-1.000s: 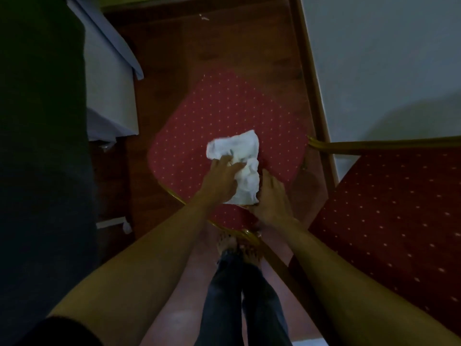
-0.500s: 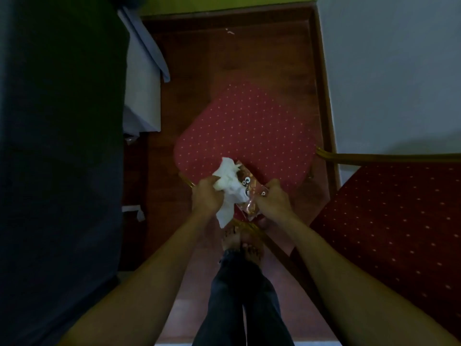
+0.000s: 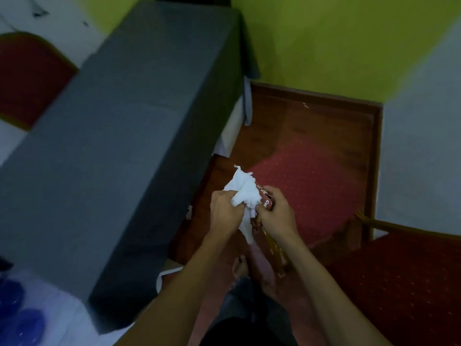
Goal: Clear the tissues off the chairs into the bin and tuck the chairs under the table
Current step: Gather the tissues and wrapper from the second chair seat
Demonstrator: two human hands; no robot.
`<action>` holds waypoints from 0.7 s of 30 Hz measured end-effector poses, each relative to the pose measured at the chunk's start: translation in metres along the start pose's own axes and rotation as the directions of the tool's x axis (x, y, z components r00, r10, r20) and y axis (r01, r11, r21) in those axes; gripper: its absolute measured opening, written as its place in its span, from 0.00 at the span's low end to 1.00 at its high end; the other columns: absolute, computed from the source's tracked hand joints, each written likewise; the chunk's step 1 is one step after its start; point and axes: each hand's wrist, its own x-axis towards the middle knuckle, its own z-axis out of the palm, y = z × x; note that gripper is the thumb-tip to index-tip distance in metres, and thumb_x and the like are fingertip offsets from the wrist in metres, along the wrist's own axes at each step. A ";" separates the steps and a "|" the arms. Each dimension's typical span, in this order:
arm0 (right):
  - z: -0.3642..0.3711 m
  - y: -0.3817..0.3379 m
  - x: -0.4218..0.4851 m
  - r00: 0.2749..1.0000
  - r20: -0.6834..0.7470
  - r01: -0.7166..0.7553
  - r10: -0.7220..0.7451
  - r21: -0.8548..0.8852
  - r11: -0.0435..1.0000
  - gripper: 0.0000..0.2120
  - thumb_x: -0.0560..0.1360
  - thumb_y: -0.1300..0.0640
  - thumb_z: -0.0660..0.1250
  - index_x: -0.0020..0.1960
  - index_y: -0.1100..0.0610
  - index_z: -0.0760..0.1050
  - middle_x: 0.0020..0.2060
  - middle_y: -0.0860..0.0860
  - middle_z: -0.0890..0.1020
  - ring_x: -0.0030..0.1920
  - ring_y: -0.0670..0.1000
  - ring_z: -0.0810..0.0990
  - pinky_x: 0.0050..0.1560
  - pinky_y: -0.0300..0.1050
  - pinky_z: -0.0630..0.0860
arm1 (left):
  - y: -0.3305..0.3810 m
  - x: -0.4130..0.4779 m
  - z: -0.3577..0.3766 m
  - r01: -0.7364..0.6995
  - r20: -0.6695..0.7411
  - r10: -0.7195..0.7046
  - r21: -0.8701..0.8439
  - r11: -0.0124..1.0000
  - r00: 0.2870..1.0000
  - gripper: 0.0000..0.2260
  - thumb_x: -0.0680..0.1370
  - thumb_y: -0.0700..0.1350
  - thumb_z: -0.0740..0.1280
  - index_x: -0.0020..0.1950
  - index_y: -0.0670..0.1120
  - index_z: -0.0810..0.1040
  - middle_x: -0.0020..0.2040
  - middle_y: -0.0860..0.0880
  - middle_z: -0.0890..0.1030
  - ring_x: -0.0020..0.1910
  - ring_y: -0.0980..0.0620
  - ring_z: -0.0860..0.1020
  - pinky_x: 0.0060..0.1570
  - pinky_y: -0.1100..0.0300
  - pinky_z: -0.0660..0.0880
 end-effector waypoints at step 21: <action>0.325 -0.145 -0.171 0.732 0.600 0.434 -0.322 -0.047 0.900 0.21 0.78 0.60 0.68 0.68 0.43 0.79 0.59 0.38 0.85 0.57 0.35 0.82 0.59 0.37 0.79 | -0.238 -0.153 -0.287 0.043 -0.586 -0.271 -0.372 0.927 0.764 0.12 0.73 0.48 0.64 0.54 0.54 0.84 0.43 0.56 0.84 0.41 0.64 0.78 0.45 0.75 0.70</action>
